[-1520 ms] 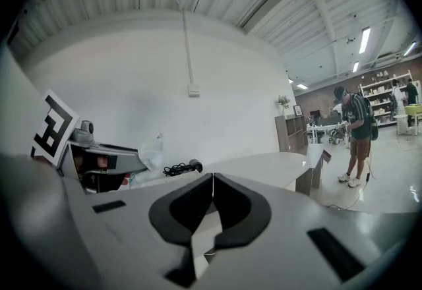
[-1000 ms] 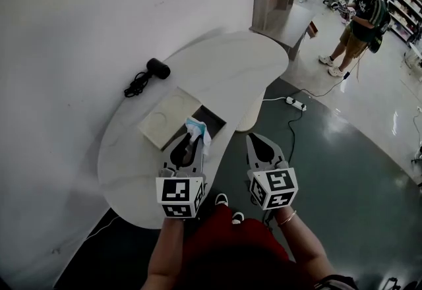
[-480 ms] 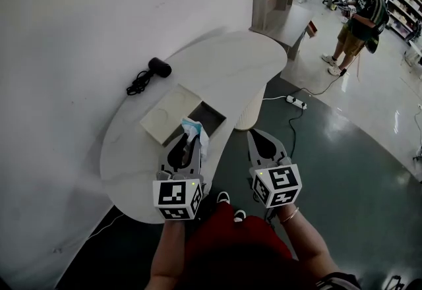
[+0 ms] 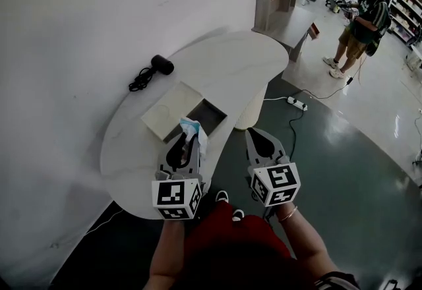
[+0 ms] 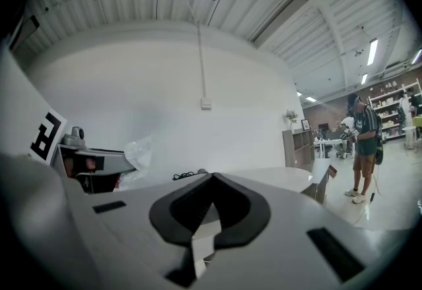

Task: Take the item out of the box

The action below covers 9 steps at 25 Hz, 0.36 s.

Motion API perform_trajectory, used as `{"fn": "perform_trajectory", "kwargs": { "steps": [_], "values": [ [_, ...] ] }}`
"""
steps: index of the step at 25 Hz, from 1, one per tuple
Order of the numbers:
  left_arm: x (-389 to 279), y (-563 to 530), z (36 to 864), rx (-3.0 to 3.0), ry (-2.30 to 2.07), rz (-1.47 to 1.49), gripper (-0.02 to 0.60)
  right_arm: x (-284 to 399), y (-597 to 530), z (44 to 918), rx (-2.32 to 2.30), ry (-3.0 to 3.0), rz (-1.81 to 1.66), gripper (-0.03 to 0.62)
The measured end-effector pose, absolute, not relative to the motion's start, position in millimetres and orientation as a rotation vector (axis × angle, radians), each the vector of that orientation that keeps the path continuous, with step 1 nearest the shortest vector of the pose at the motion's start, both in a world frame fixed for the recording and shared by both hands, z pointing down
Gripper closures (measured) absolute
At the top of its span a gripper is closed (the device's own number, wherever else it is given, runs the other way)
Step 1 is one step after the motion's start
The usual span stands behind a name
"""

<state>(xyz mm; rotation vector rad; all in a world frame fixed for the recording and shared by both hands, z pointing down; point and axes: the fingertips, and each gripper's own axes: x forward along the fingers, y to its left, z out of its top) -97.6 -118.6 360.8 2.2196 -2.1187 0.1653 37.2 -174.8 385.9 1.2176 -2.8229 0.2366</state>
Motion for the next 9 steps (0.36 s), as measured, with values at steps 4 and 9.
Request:
{"fn": "perform_trajectory", "kwargs": {
  "steps": [4,9],
  "values": [
    [-96.4,-115.3,358.5,2.226,-2.125,0.16,0.479,36.9,-173.1,384.7,1.214,-2.829,0.226,0.579],
    [-93.6,-113.2,356.8,2.237,-2.125,0.159,0.479,36.7,-170.8,383.5,1.197,-2.834,0.216,0.579]
  ]
}}
